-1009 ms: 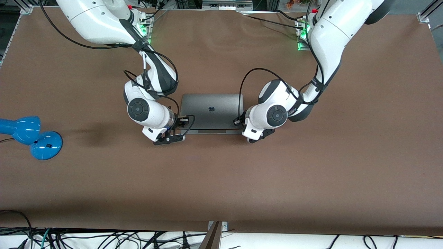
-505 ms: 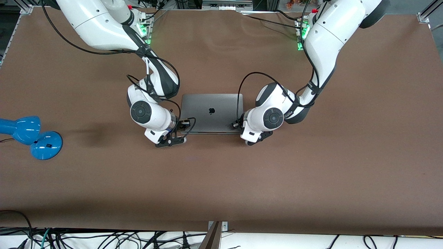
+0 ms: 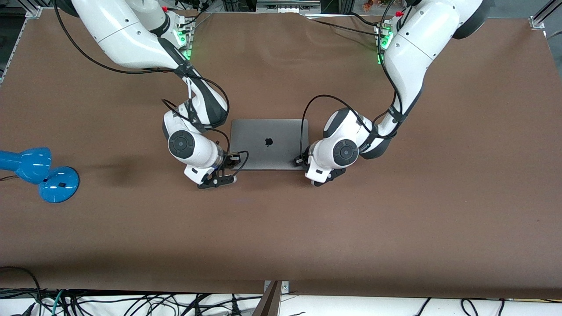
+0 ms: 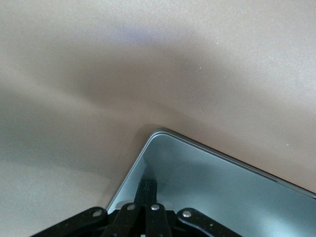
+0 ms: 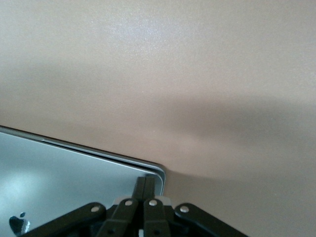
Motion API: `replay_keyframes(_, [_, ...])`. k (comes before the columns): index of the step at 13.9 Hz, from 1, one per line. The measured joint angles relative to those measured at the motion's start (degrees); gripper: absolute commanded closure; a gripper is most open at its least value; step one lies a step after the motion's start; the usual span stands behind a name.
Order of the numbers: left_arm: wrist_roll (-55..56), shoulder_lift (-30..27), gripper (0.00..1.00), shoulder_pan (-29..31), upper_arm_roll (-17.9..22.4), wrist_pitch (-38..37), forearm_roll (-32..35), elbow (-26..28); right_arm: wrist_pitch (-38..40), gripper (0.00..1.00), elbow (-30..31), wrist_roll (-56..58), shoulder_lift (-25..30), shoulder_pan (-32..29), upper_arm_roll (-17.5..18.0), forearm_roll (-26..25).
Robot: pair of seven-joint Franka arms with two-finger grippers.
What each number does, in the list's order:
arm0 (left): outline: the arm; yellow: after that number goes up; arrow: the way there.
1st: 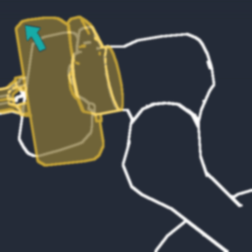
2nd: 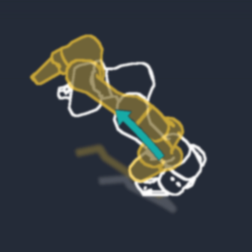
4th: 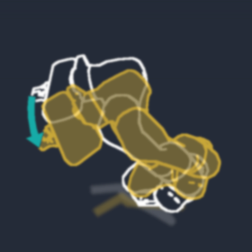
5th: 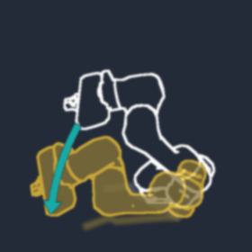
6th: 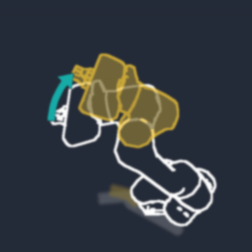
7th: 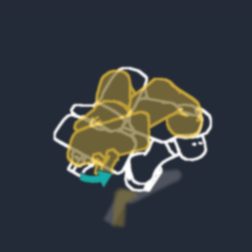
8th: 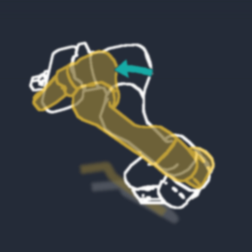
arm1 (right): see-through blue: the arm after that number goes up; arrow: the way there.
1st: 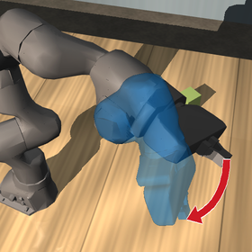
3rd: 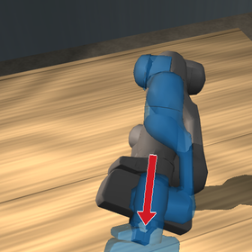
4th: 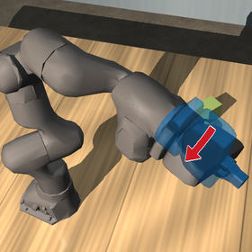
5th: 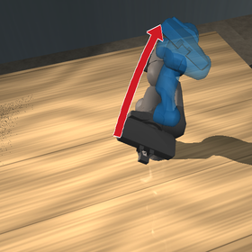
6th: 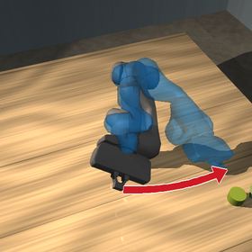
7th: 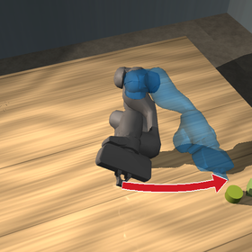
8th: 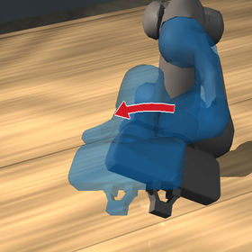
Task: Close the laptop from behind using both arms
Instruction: 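Press the lid down with the right gripper while the left gripper presses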
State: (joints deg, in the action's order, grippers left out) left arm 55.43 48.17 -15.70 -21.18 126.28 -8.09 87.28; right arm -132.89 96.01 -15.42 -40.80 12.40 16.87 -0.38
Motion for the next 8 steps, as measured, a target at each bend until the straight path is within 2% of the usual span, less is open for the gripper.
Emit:
replay_keyframes(4, [0.0,0.0,1.0,-0.12,0.11,-0.07,0.0,-0.08,-1.04,0.99,0.0,0.01,-0.72,0.0,-0.01,-0.05])
replay_keyframes(5, [0.0,0.0,0.97,-0.12,0.13,-0.08,0.0,-0.13,-1.05,0.99,0.0,0.01,-0.72,0.0,-0.01,-0.05])
replay_keyframes(6, [0.0,0.0,0.86,-0.12,0.24,0.05,0.0,-0.41,-1.08,0.99,-0.04,0.06,-0.72,0.0,-0.01,-0.05])
replay_keyframes(8, [-0.01,-0.24,0.25,0.24,0.82,0.04,0.08,-1.55,-1.23,0.99,-0.41,0.27,-0.72,0.01,-0.01,-0.05])
